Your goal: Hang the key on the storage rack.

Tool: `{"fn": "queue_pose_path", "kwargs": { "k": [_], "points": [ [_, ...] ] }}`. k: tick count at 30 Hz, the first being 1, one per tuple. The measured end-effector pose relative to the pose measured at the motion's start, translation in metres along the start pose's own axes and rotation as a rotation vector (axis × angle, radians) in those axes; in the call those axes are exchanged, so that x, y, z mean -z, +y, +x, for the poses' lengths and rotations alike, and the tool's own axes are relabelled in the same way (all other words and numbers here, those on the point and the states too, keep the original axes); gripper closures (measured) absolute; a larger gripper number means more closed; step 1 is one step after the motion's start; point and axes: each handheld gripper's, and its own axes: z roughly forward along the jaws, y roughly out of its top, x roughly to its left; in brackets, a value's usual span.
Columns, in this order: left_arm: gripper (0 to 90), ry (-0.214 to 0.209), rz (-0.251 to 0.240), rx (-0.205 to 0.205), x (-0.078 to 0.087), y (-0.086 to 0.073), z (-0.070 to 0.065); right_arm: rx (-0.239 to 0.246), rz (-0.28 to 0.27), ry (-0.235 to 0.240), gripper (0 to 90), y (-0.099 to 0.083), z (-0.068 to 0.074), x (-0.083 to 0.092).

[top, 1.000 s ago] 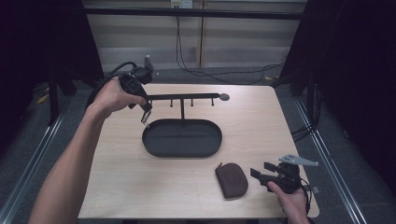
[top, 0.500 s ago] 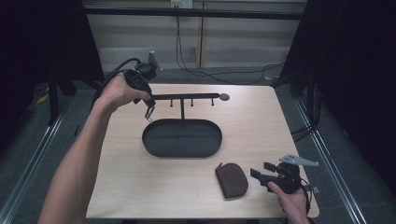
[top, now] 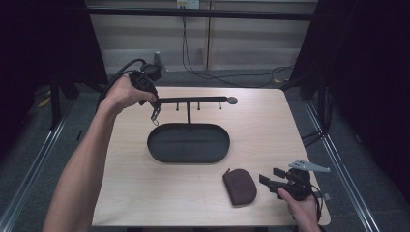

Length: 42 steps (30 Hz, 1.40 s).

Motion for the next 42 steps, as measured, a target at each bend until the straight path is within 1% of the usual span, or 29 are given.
{"fn": "queue_pose_path", "kwargs": {
  "k": [3,4,5,6,7,8,9,10,11,13,15,20,22,25,26,28,30,32,34,37,39,41,42],
  "points": [
    [85.6,-0.002,-0.008,-0.005,-0.001,0.0,0.001,0.001,0.001,0.001,28.9,0.0,0.0,0.0],
    [85.6,0.0,-0.003,-0.005,-0.001,0.001,0.001,0.001,0.0,0.0,29.0,0.0,0.0,0.0],
    [85.6,0.003,0.0,-0.008,-0.001,0.001,0.001,0.001,0.0,-0.001,28.9,0.0,0.0,0.0],
    [85.6,0.016,-0.005,-0.005,-0.001,0.001,0.002,0.001,-0.001,0.0,28.9,0.0,0.0,0.0],
    [85.6,0.018,-0.007,-0.001,0.0,0.001,0.003,0.001,-0.001,0.0,28.9,0.0,0.0,0.0],
    [85.6,0.009,-0.004,0.0,0.0,0.001,0.004,0.001,0.0,0.0,28.9,0.0,0.0,0.0],
    [85.6,0.015,-0.005,-0.001,0.0,0.001,0.004,0.001,0.0,0.0,29.0,0.0,0.0,0.0],
    [85.6,0.018,-0.009,0.006,0.0,0.001,0.004,0.001,-0.001,0.001,28.9,0.0,0.0,0.0],
    [85.6,0.018,-0.005,-0.002,-0.001,0.002,0.004,0.001,0.0,0.001,28.9,0.0,0.0,0.0],
    [85.6,0.031,-0.003,-0.002,-0.001,0.003,0.003,0.001,0.001,0.001,28.9,0.0,0.0,0.0],
    [85.5,0.031,-0.003,0.002,-0.001,0.003,0.002,0.0,0.002,0.0,29.0,0.0,0.0,0.0],
    [85.4,0.061,0.001,0.018,-0.004,0.004,0.003,0.001,-0.002,-0.004,29.0,0.0,0.0,0.0],
    [85.3,0.06,0.012,0.017,-0.005,0.004,0.003,-0.005,-0.012,-0.008,29.0,0.0,0.0,0.001],
    [85.2,0.067,0.008,0.025,-0.005,0.004,0.003,-0.004,-0.01,-0.006,29.0,0.0,-0.001,0.001],
    [85.1,0.066,0.009,0.022,-0.005,0.004,0.002,-0.004,-0.008,-0.006,29.0,0.0,0.0,0.001],
    [84.6,0.073,0.007,0.031,-0.006,0.003,0.002,-0.002,-0.004,-0.006,29.0,0.0,0.0,0.001],
    [83.4,0.061,-0.008,0.039,-0.006,0.002,0.003,-0.001,-0.006,-0.005,29.0,0.0,0.0,0.0],
    [82.1,0.063,-0.004,0.043,-0.006,0.001,0.004,-0.003,-0.007,-0.005,29.0,0.0,0.0,0.0],
    [80.3,0.057,-0.02,0.052,-0.006,-0.002,0.005,-0.007,-0.005,-0.003,29.0,0.001,0.0,0.0],
    [77.5,0.052,-0.024,0.055,-0.006,-0.005,0.006,-0.007,-0.001,-0.003,29.0,0.001,0.0,-0.001],
    [75.7,0.049,-0.041,0.073,-0.005,-0.01,0.008,-0.009,0.003,-0.004,29.0,0.001,0.0,-0.001],
    [72.5,0.035,-0.048,0.089,-0.003,-0.015,0.009,-0.006,0.003,-0.007,29.0,0.001,0.0,-0.001],
    [71.9,0.026,-0.061,0.093,-0.003,-0.017,0.009,-0.007,0.0,-0.006,29.0,0.001,0.0,-0.001]
  ]
}}
